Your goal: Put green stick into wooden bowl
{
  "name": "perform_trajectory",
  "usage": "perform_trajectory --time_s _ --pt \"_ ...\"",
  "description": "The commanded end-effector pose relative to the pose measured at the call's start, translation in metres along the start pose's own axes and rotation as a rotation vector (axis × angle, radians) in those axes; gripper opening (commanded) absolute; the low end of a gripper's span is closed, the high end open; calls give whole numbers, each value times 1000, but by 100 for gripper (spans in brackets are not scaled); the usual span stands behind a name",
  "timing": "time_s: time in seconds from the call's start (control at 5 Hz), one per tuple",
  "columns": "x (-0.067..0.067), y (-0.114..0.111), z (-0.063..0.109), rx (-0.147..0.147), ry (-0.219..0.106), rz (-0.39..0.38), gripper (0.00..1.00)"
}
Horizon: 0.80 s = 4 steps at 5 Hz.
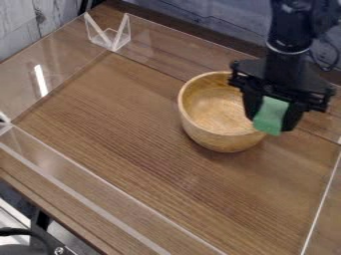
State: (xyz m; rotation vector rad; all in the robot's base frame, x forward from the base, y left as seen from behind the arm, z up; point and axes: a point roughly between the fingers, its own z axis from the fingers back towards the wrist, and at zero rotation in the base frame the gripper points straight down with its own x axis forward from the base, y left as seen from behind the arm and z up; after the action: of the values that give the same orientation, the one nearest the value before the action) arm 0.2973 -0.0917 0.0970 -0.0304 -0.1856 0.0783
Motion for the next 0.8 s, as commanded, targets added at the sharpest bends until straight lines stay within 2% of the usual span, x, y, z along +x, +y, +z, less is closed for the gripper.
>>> perform_trajectory --time_s 0.0,0.4,0.6 --pt "14 20 13 -7 -53 7 0" --pt "9 -19 1 -28 -61 2 0" --pt "19 17 5 -19 -72 19 0"
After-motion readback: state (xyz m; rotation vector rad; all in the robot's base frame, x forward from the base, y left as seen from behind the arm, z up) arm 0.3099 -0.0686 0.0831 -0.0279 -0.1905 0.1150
